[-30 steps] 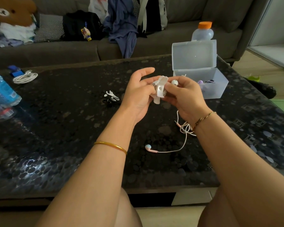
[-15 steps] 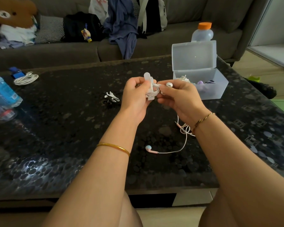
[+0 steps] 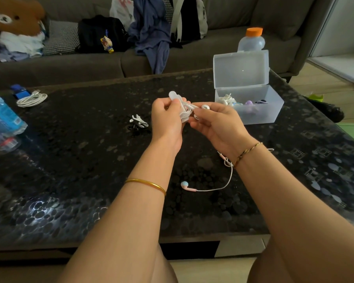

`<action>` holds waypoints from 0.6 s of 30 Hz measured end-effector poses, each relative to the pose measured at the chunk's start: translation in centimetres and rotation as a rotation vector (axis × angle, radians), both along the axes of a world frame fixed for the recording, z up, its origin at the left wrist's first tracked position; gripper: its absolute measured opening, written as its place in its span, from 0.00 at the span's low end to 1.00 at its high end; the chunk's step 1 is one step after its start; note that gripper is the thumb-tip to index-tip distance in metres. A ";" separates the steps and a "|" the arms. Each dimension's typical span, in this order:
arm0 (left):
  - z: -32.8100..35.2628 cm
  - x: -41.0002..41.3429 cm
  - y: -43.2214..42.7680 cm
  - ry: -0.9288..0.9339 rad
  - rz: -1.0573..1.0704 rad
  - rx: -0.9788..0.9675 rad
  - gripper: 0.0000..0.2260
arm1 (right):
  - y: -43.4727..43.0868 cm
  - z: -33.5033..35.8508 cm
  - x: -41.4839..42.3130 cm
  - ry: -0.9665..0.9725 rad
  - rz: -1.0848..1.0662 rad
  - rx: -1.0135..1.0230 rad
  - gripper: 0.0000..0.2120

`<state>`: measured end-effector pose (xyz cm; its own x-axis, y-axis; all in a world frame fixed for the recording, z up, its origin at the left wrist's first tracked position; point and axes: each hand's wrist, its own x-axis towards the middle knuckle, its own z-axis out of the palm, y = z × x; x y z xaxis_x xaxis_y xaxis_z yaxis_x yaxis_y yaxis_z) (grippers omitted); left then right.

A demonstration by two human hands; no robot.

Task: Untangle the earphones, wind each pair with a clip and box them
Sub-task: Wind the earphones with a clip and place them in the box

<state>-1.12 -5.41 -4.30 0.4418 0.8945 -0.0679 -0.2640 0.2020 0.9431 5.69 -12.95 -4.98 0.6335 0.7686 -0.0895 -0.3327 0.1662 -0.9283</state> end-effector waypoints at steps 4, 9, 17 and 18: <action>0.2 -0.1 -0.1 -0.237 -0.042 -0.136 0.08 | 0.0 0.4 -0.1 0.152 0.067 0.040 0.08; 0.1 -0.9 0.0 -0.352 -0.164 -0.188 0.08 | -0.4 0.7 -0.1 0.280 0.167 0.058 0.06; 0.3 -1.3 0.7 -0.272 -0.244 -0.025 0.19 | -0.3 0.3 0.2 0.022 0.075 0.088 0.05; 0.4 -1.3 0.5 -0.233 -0.224 -0.020 0.17 | -0.2 0.4 0.2 -0.036 0.054 0.087 0.05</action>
